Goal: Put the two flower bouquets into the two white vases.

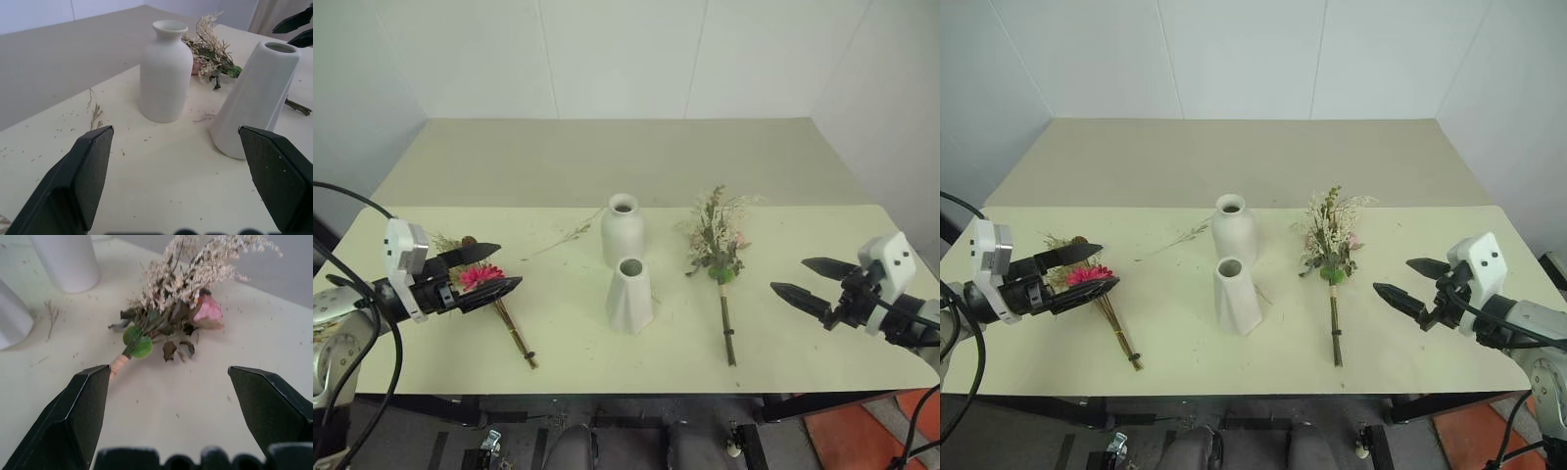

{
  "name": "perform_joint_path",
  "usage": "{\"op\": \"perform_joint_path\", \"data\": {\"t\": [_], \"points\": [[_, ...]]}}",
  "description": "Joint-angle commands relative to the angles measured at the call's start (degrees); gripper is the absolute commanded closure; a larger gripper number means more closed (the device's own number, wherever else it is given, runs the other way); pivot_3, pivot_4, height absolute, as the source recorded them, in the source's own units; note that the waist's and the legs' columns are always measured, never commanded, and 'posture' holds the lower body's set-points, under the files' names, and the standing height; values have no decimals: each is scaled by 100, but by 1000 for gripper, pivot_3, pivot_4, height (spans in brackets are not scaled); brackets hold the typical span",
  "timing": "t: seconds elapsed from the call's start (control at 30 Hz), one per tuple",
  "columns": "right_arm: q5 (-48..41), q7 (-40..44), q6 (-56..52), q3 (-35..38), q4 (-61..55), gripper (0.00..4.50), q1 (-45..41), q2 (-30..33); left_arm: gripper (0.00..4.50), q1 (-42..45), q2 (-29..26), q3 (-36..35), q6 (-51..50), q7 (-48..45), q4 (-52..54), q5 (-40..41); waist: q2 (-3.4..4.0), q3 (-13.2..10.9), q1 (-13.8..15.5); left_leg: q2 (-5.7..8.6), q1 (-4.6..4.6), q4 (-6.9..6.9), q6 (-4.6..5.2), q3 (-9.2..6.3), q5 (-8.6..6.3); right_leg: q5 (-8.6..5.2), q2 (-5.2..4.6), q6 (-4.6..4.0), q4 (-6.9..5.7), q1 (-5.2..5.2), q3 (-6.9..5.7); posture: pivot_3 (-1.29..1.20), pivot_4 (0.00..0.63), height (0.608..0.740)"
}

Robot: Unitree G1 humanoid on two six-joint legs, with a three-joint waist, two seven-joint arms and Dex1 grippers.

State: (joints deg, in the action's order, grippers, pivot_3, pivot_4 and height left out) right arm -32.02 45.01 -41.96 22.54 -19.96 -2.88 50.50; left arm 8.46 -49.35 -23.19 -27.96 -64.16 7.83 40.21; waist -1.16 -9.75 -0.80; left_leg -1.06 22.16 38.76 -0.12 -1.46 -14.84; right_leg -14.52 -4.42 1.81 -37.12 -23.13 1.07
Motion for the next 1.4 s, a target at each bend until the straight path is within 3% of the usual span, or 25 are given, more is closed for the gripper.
{"op": "perform_joint_path", "data": {"t": [0.03,0.2,0.47,0.77,0.93,1.03,1.4], "points": [[-263,-230,-729,-150,-374,0,-321,202,57,274,-141,19,-36,-152,150,163,0,0,-2,0,0,0,0,0,0,0,0,0,0,0,0,0,150,740],[-487,-836,-2268,-785,-585,0,-1196,307,57,650,-172,187,-14,-303,66,112,0,0,-12,1,4,0,0,0,0,0,0,0,1,-3,0,0,150,740],[-495,-1546,-4093,-1632,-254,0,-2522,-165,57,1019,-258,302,-37,-532,-18,98,0,0,-2,3,16,0,0,-2,0,0,-1,0,3,-14,-1,0,150,740],[65,-1980,-4743,-2993,1091,0,-3624,-964,57,1115,-330,395,72,-655,-76,-19,0,0,-24,5,14,0,1,-2,0,0,-1,0,1,-14,-1,0,150,740],[271,-1955,-4683,-3336,1709,0,-4059,-1203,57,996,-310,336,91,-570,29,-17,-3,2,-29,3,13,0,1,-3,0,1,0,0,1,-14,-2,0,150,740],[334,-1848,-4660,-3503,1862,513,-4234,-1226,0,950,-315,308,91,-535,76,5,-8,4,-31,2,11,1,1,-3,0,3,0,-2,-1,-12,-2,0,150,740],[672,-1968,-4815,-3331,1853,4075,-4428,-1176,0,782,-340,262,105,-484,141,28,-8,4,-38,2,14,-2,1,-3,0,3,0,-2,0,-17,-1,0,150,740]]}}
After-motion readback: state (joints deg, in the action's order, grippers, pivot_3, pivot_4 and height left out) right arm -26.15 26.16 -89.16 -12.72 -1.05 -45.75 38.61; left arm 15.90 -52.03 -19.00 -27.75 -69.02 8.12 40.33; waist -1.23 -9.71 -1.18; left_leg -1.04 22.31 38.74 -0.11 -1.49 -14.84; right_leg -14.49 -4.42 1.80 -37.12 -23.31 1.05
